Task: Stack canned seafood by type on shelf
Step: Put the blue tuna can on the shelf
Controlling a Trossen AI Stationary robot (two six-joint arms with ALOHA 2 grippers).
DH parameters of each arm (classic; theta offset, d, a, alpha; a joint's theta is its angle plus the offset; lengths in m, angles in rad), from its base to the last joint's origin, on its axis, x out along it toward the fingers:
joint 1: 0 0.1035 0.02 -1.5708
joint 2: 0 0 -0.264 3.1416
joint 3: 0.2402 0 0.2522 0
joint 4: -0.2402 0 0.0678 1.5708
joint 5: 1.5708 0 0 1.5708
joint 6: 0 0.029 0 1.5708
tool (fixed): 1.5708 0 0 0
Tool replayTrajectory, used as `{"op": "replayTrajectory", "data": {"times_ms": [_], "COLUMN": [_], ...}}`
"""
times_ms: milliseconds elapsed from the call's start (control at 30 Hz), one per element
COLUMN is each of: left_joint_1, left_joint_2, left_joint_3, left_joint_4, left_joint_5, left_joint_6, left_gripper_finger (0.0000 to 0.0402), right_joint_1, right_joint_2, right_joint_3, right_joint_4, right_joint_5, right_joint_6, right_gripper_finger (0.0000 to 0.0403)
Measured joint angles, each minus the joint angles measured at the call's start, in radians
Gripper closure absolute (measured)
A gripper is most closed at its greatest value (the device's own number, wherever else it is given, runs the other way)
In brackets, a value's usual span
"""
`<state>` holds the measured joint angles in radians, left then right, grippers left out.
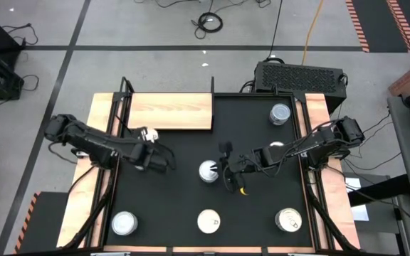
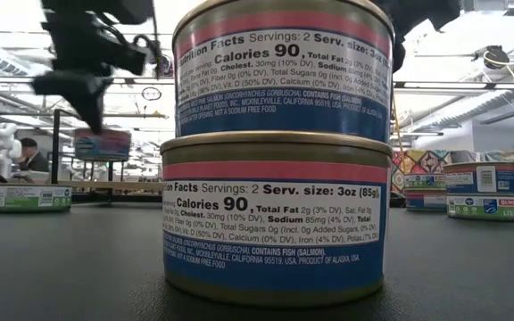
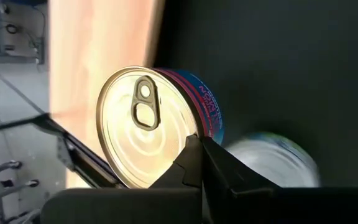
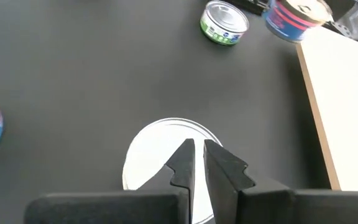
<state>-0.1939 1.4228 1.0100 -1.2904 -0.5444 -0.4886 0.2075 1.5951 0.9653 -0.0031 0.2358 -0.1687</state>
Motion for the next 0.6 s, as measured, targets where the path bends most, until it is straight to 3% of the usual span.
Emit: {"op": "replayTrajectory", "data": {"times_ms": [367, 600], "left_joint_1": [0.366, 0.567], "left_joint_2": [-0.019, -0.019], "left_joint_3": [0.002, 0.002], "left_joint_4": [0.152, 0.282], "left_joint_5": [-0.013, 0.046], "left_joint_6": [0.379, 0.587], "left_gripper_finger": [0.0401, 0.0401], "right_joint_1": [-0.051, -0.080], "right_joint_2": [0.000, 0.000], "right_joint_3": [0.000, 0.000], "right_joint_4": [-0.030, -0.066], "right_joint_5": [-0.002, -0.002], "right_joint_6": [0.046, 0.080], "right_gripper_finger": [0.0376, 0.0376]}}
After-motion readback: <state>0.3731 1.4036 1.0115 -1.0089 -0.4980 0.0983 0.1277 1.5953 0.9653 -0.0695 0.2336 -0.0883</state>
